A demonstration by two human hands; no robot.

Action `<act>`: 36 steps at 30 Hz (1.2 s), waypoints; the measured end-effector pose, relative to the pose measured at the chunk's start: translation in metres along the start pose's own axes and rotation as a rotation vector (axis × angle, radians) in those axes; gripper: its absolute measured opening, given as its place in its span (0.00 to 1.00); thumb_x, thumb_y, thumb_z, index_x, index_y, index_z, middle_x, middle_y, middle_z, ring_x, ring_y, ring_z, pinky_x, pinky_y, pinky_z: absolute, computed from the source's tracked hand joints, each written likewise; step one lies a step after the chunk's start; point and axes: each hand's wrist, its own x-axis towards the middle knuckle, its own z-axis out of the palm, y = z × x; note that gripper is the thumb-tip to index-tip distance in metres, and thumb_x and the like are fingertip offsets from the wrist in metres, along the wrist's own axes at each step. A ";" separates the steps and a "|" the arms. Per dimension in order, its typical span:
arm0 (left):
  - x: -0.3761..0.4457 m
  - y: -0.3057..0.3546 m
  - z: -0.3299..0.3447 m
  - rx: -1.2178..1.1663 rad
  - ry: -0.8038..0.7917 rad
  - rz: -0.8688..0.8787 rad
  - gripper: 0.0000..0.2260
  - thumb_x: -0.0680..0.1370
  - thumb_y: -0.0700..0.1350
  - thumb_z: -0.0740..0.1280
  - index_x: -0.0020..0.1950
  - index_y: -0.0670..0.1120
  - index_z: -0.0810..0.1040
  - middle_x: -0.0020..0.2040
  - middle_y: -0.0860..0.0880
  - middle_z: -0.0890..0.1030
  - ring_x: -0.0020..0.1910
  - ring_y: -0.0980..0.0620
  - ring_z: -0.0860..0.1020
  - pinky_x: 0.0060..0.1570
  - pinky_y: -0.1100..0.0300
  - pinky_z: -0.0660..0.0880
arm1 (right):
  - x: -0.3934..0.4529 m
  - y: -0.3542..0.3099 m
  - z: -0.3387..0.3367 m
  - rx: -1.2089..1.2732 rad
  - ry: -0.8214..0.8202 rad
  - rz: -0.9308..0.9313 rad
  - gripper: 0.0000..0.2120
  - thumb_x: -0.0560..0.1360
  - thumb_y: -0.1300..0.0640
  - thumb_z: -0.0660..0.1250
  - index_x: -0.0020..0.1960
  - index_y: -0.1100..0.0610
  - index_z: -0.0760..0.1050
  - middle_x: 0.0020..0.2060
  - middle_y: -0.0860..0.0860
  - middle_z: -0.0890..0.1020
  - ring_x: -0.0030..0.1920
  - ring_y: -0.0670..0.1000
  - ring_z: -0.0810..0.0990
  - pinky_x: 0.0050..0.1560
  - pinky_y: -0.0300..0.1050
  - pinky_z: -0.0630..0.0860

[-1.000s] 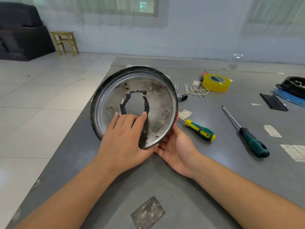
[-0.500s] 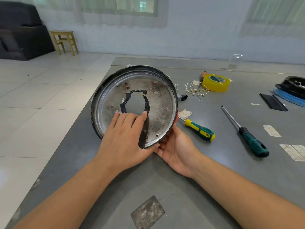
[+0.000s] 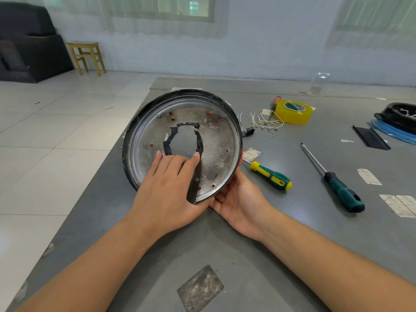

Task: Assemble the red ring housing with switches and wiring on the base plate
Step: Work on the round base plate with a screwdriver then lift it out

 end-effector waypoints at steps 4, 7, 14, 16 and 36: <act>0.000 0.000 -0.002 -0.006 -0.006 -0.003 0.40 0.73 0.68 0.63 0.77 0.42 0.73 0.61 0.47 0.80 0.64 0.43 0.78 0.78 0.37 0.63 | -0.001 0.000 0.000 0.014 -0.004 0.000 0.25 0.84 0.39 0.58 0.67 0.56 0.79 0.61 0.57 0.85 0.58 0.54 0.85 0.56 0.49 0.82; 0.000 0.000 -0.003 -0.013 -0.012 -0.002 0.40 0.73 0.68 0.62 0.77 0.42 0.73 0.61 0.46 0.80 0.64 0.43 0.78 0.78 0.36 0.63 | -0.001 -0.001 -0.001 0.028 -0.014 0.002 0.24 0.84 0.40 0.58 0.67 0.56 0.79 0.61 0.57 0.84 0.59 0.54 0.85 0.56 0.49 0.83; 0.001 0.001 -0.004 0.008 -0.047 -0.012 0.41 0.74 0.70 0.60 0.78 0.43 0.72 0.62 0.47 0.80 0.66 0.44 0.77 0.78 0.37 0.62 | -0.001 0.000 -0.004 0.036 -0.039 0.002 0.24 0.84 0.41 0.57 0.69 0.55 0.78 0.63 0.57 0.83 0.65 0.56 0.82 0.65 0.53 0.79; 0.001 0.001 -0.005 0.014 -0.052 -0.011 0.41 0.74 0.70 0.61 0.78 0.43 0.72 0.62 0.47 0.80 0.66 0.44 0.77 0.79 0.38 0.62 | -0.001 0.001 -0.005 0.040 -0.041 0.003 0.24 0.84 0.40 0.57 0.69 0.56 0.78 0.64 0.57 0.83 0.65 0.56 0.82 0.65 0.53 0.79; 0.007 -0.003 -0.025 0.072 -0.182 0.088 0.42 0.70 0.73 0.59 0.75 0.47 0.76 0.59 0.52 0.83 0.60 0.47 0.80 0.68 0.52 0.73 | -0.003 -0.035 -0.055 -1.097 0.315 -0.758 0.12 0.83 0.61 0.63 0.55 0.46 0.80 0.49 0.41 0.86 0.51 0.44 0.84 0.55 0.39 0.78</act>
